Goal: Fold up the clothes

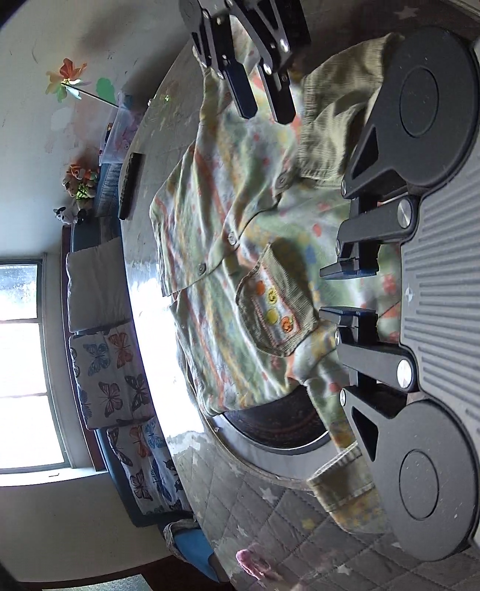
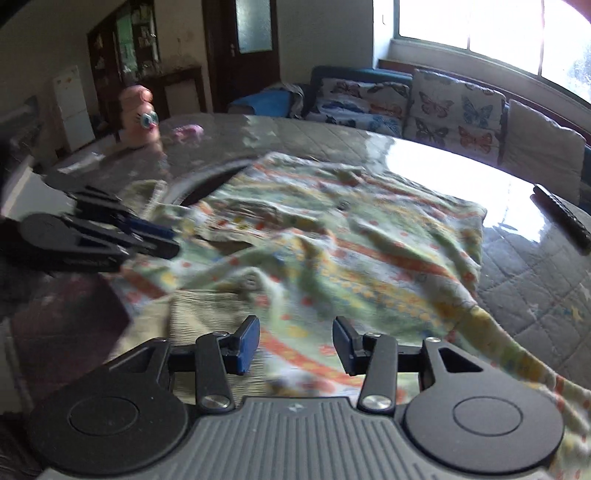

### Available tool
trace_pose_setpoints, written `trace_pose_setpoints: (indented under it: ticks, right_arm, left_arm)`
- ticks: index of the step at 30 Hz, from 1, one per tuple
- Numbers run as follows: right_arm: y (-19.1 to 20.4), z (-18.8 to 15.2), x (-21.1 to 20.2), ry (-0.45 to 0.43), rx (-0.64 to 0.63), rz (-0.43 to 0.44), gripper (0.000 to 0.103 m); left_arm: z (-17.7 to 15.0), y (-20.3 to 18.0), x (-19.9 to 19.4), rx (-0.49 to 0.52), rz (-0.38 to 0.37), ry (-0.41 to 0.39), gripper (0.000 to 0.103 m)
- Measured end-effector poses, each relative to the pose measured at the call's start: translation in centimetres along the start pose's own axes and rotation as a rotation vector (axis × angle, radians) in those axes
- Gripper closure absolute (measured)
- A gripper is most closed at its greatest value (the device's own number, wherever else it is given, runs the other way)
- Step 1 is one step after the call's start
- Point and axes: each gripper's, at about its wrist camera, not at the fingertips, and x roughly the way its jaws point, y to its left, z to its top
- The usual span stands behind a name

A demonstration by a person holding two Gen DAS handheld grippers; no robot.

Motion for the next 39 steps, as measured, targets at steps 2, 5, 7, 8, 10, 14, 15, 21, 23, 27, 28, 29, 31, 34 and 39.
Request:
trace_pose_setpoints:
  ticks: [2,5,7,8,10,14,15,21,23,27,28,29,31,34,39]
  right_arm:
    - [1.1,0.0,-0.5,-0.015,0.006,0.043,0.059]
    - [1.4,-0.4,-0.4,-0.02,0.028,0.048,0.062]
    - [1.6,-0.7,-0.3,-0.024,0.042,0.052,0.064]
    - [1.7,-0.9,-0.3,-0.026,0.05,0.054,0.065]
    - [1.9,-1.2,-0.2,-0.029,0.064,0.057,0.068]
    - [2.3,-1.7,-0.1,-0.037,0.094,0.064,0.096]
    - [2.4,-1.9,0.0,-0.039,0.101,0.066,0.098]
    - [0.3,-1.7,-2.3,-0.094,0.217,0.074,0.102]
    - [-0.1,-1.5,-2.9,-0.104,0.239,0.081,0.102]
    - [0.7,-1.9,-2.6,-0.097,0.22,0.096,0.094]
    - [1.1,-2.0,-2.1,-0.088,0.209,0.103,0.094]
    - [1.5,-2.1,-1.7,-0.079,0.199,0.109,0.093]
    - [2.3,-2.3,-0.9,-0.062,0.178,0.121,0.091]
    - [3.2,-2.4,0.3,-0.053,0.132,0.111,0.072]
    - [3.5,-2.6,1.2,-0.056,0.139,0.089,0.085]
  left_arm:
    - [-0.5,0.0,-0.1,-0.011,0.01,0.007,0.086]
    - [-1.1,0.4,-0.4,-0.021,0.035,0.008,0.086]
    - [-1.4,0.8,-0.6,-0.028,0.057,0.007,0.085]
    - [-1.6,1.0,-0.7,-0.034,0.066,0.01,0.083]
    - [-1.9,1.5,-0.8,-0.048,0.073,0.014,0.079]
    - [-1.9,1.4,-1.4,-0.044,0.081,0.006,0.078]
    - [-1.8,1.2,-1.5,-0.04,0.082,0.001,0.078]
    - [0.0,-0.4,-1.8,-0.02,0.032,-0.045,0.078]
    - [0.4,-1.2,-1.2,-0.004,0.017,-0.047,0.078]
    - [0.6,-2.1,0.0,-0.013,-0.005,-0.03,0.078]
    - [0.6,-2.3,0.1,-0.013,-0.01,-0.029,0.078]
    - [0.6,-2.4,0.1,-0.012,-0.015,-0.029,0.078]
    - [0.5,-2.7,0.0,-0.008,-0.016,-0.028,0.078]
    - [0.5,-2.6,-0.1,-0.015,-0.013,-0.025,0.078]
    - [0.6,-2.6,-0.1,-0.018,-0.011,-0.028,0.078]
